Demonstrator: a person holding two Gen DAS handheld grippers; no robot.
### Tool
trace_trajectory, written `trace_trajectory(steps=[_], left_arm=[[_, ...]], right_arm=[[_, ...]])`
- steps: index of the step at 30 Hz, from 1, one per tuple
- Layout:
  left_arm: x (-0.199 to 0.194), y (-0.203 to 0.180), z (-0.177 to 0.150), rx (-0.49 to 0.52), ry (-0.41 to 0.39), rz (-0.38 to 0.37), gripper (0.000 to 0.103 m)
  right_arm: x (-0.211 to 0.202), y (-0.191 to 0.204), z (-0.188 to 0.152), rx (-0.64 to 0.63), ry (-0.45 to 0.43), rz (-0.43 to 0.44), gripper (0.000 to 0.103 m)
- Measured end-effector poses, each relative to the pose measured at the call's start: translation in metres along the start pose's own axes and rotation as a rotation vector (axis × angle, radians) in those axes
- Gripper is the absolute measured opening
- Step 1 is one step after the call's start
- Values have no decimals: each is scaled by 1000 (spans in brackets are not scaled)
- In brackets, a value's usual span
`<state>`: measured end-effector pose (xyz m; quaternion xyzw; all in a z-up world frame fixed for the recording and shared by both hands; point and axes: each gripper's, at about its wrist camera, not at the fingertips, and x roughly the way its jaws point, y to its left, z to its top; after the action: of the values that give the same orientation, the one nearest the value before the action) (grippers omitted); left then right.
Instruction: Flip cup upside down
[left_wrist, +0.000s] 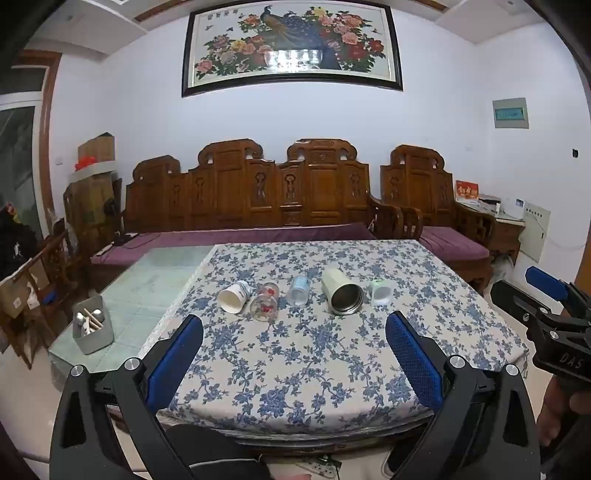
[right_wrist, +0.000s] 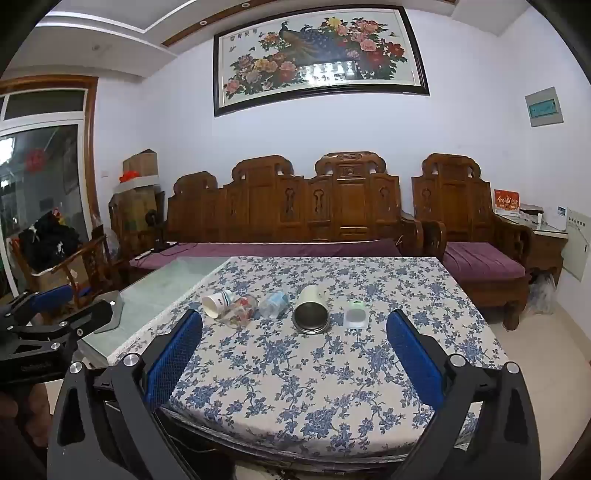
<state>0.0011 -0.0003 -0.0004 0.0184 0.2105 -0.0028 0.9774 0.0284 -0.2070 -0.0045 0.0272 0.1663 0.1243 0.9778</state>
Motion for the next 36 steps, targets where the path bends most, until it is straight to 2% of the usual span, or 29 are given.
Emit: trace_trajectory(steps=[36], left_arm=[[-8,0,12,-13,-45,-7,95]], right_arm=[[1,-3,-2,8,2,-5,101]])
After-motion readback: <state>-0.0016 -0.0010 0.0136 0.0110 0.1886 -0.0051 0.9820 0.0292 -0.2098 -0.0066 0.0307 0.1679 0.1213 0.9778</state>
